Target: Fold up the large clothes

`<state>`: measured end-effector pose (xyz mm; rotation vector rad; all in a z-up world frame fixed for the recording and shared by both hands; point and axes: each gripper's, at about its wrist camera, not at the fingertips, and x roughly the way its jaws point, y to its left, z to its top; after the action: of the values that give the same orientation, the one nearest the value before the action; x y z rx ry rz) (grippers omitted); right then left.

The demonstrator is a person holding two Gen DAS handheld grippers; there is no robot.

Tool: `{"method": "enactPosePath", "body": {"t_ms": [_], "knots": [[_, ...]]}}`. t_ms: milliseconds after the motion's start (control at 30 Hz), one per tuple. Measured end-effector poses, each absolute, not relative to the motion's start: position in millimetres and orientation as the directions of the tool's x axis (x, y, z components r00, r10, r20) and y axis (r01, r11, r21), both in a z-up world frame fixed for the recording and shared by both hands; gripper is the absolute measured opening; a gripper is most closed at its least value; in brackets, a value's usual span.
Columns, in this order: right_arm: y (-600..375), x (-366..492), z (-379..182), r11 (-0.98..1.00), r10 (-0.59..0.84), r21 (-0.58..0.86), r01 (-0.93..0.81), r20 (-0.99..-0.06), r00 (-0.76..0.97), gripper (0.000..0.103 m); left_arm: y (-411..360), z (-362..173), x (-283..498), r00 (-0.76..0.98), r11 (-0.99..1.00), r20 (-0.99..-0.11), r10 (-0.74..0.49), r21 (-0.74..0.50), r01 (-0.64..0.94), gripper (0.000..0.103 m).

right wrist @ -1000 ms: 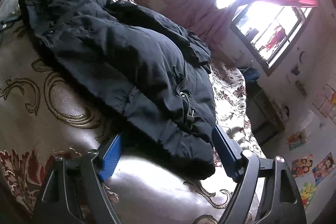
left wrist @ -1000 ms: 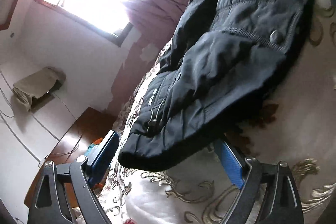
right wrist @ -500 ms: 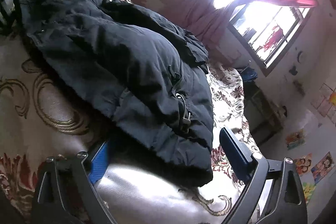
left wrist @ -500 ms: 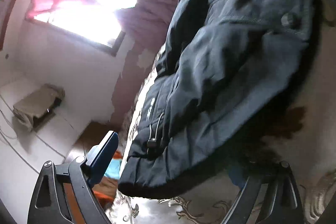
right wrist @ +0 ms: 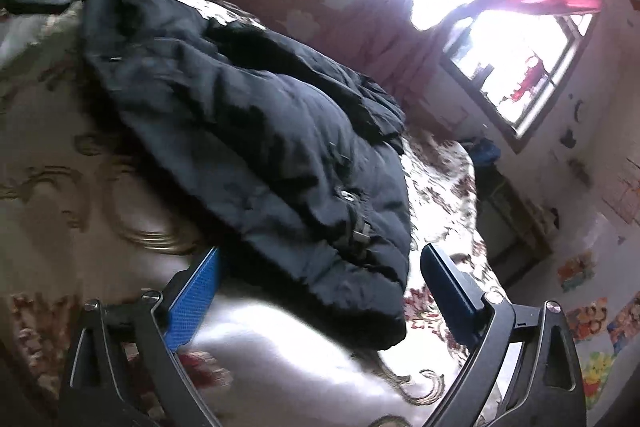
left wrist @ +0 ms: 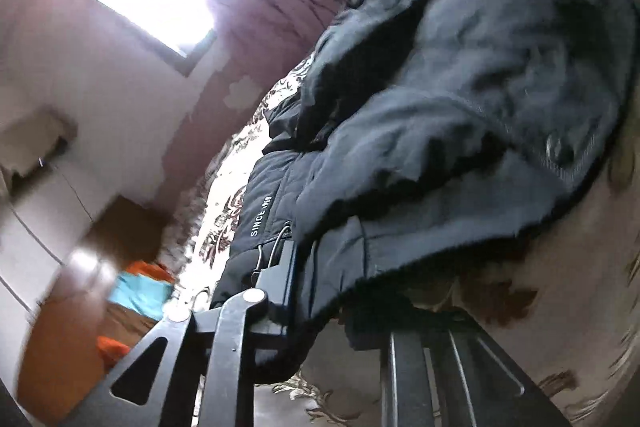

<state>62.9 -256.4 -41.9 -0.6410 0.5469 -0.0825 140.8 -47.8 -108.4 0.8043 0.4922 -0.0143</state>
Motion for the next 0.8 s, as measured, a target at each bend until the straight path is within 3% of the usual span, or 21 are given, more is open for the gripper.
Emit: {"method": "enactPosePath", "body": {"t_ms": [167,367,400,433,467,500,533,700,800], "knots": [[-246,69,-53,0.761,-0.280,-0.644,-0.077,-0.433,0.857,0.094,-46,-85,144,0.870,0.775,-0.471,0.145,0.600,0.196,0.013],[-255,94,-56,0.753,-0.388,-0.657,0.037,-0.398,0.831,0.094,-43,-68,145,0.875,0.799,-0.462,0.145,0.576,0.172,0.010],[-256,93,-55,0.755,-0.385,-0.654,0.039,-0.395,0.834,0.086,-42,-66,147,0.873,0.810,-0.468,0.139,0.561,0.172,0.010],[-256,92,-53,0.761,-0.373,-0.648,0.030,-0.400,0.837,0.066,-41,-65,146,0.871,0.817,-0.472,0.135,0.551,0.171,0.010],[-255,89,-52,0.769,-0.358,-0.640,0.013,-0.412,0.838,0.055,-39,-65,146,0.870,0.823,-0.475,0.133,0.542,0.170,0.010],[-253,88,-52,0.770,-0.347,-0.638,0.001,-0.418,0.839,0.034,-38,-66,145,0.868,0.827,-0.479,0.131,0.536,0.171,0.010],[-250,86,-52,0.765,-0.338,-0.643,-0.013,-0.419,0.843,0.022,-37,-67,143,0.867,0.828,-0.481,0.128,0.533,0.173,0.010],[-258,81,-32,0.824,-0.307,-0.566,0.000,-0.448,0.840,0.009,-40,-80,130,0.875,0.808,-0.465,0.132,0.562,0.177,0.010],[-262,69,-14,0.831,-0.310,-0.556,0.031,-0.414,0.856,0.007,-39,-78,122,0.877,0.829,-0.466,0.118,0.533,0.171,0.009]]}}
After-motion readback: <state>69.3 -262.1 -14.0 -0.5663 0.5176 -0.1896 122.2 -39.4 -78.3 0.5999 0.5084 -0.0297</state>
